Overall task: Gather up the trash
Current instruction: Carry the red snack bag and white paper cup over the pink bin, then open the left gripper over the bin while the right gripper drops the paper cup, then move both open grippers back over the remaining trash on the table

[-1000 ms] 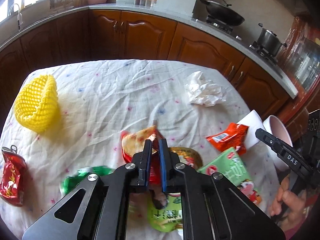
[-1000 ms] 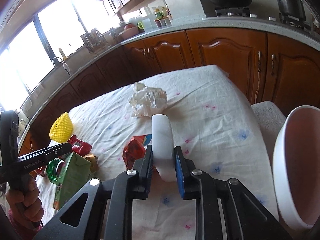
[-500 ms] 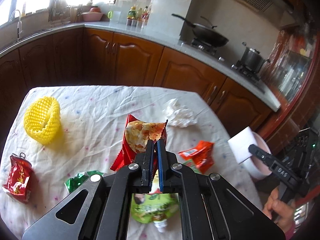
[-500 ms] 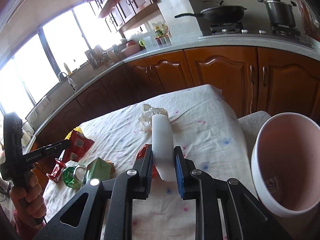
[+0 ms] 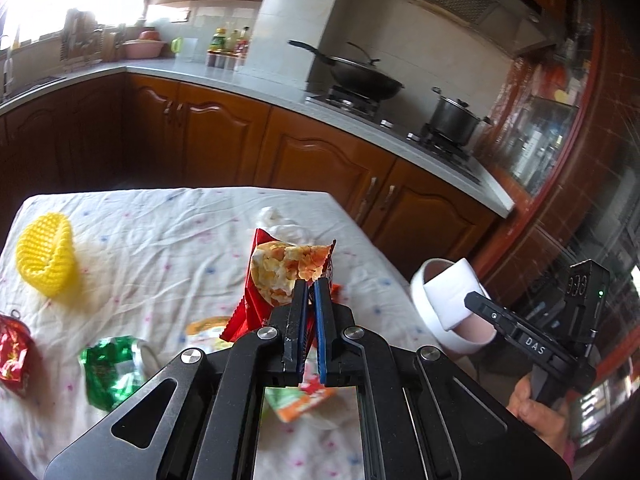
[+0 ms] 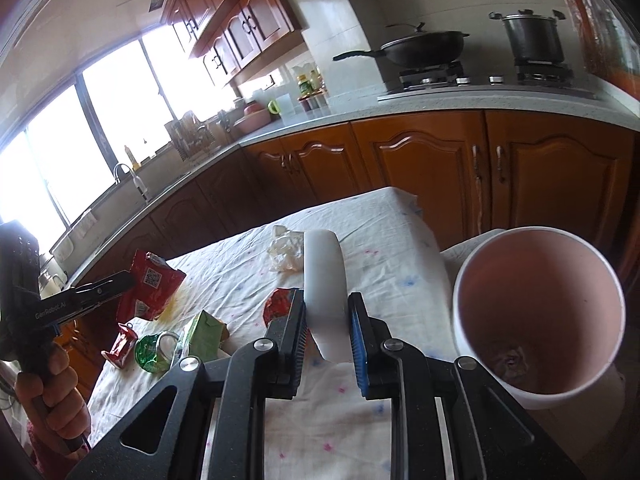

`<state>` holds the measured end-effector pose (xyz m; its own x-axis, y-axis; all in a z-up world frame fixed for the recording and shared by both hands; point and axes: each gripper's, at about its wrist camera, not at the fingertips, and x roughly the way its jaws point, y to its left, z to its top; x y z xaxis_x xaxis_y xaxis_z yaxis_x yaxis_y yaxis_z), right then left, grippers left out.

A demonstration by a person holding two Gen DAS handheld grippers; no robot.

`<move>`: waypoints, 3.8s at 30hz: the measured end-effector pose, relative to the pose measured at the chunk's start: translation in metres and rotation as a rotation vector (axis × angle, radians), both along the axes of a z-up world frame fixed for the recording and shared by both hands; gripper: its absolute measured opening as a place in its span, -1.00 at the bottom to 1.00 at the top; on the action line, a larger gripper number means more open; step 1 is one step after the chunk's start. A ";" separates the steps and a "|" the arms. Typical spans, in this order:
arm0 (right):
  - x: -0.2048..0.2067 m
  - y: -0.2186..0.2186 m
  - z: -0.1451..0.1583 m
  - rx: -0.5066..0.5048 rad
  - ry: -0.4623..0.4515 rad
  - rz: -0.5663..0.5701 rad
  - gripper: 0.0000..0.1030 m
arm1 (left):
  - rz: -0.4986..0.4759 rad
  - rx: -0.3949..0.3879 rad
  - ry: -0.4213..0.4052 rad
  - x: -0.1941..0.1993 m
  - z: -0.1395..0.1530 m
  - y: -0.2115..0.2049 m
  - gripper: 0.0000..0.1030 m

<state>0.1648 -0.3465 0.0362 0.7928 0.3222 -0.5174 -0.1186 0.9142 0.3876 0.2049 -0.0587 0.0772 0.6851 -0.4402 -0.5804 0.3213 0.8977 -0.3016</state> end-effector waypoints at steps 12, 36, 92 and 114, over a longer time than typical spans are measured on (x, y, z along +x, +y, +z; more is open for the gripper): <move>-0.030 -0.044 0.003 -0.001 -0.010 -0.095 -0.61 | -0.114 -0.011 -0.013 -0.011 0.006 -0.056 -0.95; -0.057 -0.123 -0.002 0.020 -0.006 -0.260 -0.61 | -0.317 0.004 0.046 0.000 -0.005 -0.177 -0.95; -0.024 -0.171 -0.036 0.090 0.093 -0.310 0.08 | -0.323 0.049 0.186 0.042 -0.060 -0.236 -0.24; -0.034 -0.097 -0.019 0.102 0.044 -0.183 0.67 | -0.121 -0.027 0.100 0.013 -0.025 -0.102 0.29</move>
<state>0.1306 -0.4437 0.0168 0.8203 0.2277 -0.5246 0.0646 0.8746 0.4806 0.2180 -0.1604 0.0524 0.5655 -0.5319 -0.6302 0.3933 0.8457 -0.3608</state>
